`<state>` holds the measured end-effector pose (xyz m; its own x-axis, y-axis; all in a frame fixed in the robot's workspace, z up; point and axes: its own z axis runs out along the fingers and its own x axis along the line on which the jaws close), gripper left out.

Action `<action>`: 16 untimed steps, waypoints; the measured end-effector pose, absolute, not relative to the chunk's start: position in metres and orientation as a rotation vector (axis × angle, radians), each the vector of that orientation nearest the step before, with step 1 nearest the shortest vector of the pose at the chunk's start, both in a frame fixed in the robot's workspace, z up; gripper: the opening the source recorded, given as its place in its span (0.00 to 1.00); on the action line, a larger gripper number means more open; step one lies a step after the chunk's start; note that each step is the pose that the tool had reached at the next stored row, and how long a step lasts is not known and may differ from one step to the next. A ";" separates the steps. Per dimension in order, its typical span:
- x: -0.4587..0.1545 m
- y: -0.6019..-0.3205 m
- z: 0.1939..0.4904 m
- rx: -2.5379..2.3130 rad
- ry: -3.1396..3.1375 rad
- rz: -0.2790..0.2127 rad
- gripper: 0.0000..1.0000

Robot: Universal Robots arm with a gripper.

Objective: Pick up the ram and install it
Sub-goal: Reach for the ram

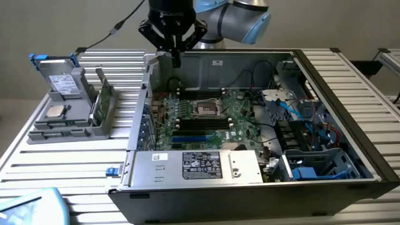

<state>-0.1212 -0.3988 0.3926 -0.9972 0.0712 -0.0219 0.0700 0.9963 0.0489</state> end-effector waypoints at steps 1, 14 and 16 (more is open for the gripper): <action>-0.121 -0.399 0.393 0.110 3.115 0.075 0.11; -0.122 -0.399 0.393 0.110 3.115 0.075 0.11; -0.129 -0.398 0.393 0.110 3.118 0.075 0.11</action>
